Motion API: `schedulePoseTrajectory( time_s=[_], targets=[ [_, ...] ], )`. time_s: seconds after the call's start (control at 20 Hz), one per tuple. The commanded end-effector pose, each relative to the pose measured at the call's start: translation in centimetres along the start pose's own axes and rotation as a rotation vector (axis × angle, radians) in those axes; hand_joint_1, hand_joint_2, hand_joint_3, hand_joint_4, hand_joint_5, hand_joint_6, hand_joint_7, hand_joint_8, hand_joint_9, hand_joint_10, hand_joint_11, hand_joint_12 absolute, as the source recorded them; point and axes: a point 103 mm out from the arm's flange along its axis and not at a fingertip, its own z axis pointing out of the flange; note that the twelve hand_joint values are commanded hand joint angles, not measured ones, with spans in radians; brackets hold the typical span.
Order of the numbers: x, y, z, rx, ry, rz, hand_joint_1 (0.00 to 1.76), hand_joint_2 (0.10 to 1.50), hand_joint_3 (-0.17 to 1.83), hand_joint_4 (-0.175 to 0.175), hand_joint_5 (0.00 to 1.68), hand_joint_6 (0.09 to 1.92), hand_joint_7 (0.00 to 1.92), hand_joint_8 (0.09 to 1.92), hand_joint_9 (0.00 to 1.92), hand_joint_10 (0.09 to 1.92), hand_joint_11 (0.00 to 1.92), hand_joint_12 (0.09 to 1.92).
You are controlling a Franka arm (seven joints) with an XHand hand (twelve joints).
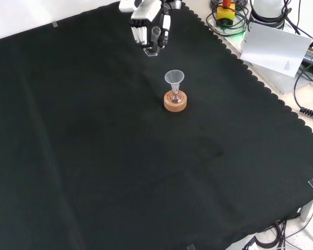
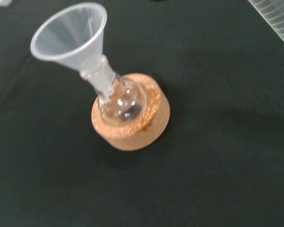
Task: Pour the water from the graduated cylinder into the round-bottom flask.
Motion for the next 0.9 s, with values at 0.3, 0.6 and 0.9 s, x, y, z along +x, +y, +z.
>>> schedulePoseTrajectory(
  time_s=[0.3,0.6,0.9],
  targets=[
    [0.0,-0.3,3.6,0.304,-0.195,0.111,1.25,1.13,0.0,-0.175,0.94,1.06,0.97,1.05,1.31,0.16,1.14,0.8],
    [0.6,-0.7,2.9,0.324,-0.233,0.131,1.25,1.13,0.0,-0.175,0.94,1.06,0.97,1.05,1.31,0.16,1.14,0.8],
    [1.4,-0.6,2.8,0.356,-0.269,0.134,1.25,1.13,0.0,-0.175,0.94,1.06,0.97,1.05,1.31,0.16,1.14,0.8]
  ],
)
